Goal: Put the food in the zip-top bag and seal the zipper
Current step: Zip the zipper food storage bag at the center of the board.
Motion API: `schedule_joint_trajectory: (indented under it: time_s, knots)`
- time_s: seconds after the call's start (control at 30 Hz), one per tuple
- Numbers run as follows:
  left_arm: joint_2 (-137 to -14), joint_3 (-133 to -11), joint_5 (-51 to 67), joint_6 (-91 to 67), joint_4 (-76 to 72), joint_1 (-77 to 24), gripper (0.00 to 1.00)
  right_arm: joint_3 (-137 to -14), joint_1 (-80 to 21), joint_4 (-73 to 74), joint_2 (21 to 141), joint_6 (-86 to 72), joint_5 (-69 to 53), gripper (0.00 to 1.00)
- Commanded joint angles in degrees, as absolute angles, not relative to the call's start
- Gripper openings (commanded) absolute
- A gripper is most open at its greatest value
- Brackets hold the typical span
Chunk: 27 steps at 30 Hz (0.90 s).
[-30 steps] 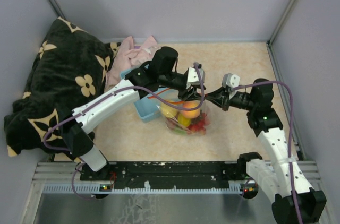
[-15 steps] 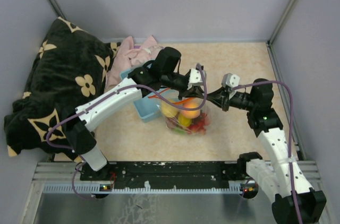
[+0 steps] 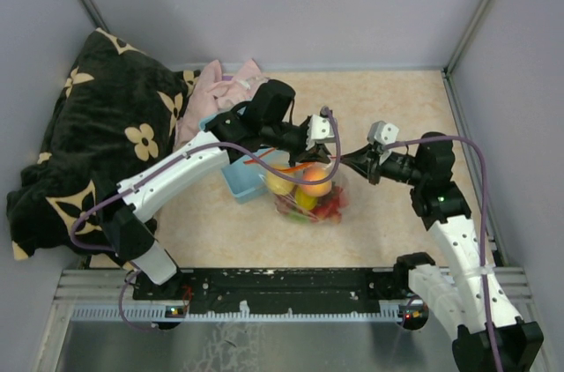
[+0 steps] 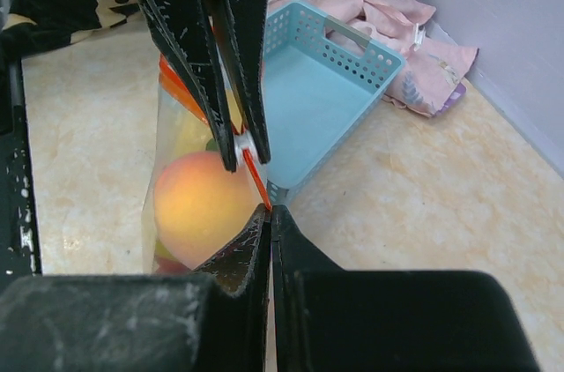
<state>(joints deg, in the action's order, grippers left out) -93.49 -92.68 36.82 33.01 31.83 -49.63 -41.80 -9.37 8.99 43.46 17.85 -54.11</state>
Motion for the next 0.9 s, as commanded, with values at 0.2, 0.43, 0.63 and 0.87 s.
schedule_joint_trajectory:
  time_s: [0.2, 0.43, 0.63, 0.87]
  knots:
    - [-88.6, -90.2, 32.0, 34.1, 37.6, -48.0, 0.00, -45.8, -9.4, 9.7, 41.6, 17.3, -48.4, 0.00]
    - [-88.2, -90.5, 34.4, 33.7, 38.1, -47.8, 0.00, -46.8, -9.6, 11.3, 43.2, 17.0, -56.1, 0.06]
    - [-89.3, -93.8, 37.2, 33.5, 38.3, -48.1, 0.00, -46.5, -11.6, 8.5, 44.1, 18.8, -58.3, 0.44]
    - [-90.3, -94.4, 37.4, 33.6, 38.8, -48.8, 0.00, -48.0, -14.2, 4.1, 49.9, 20.5, -60.6, 0.49]
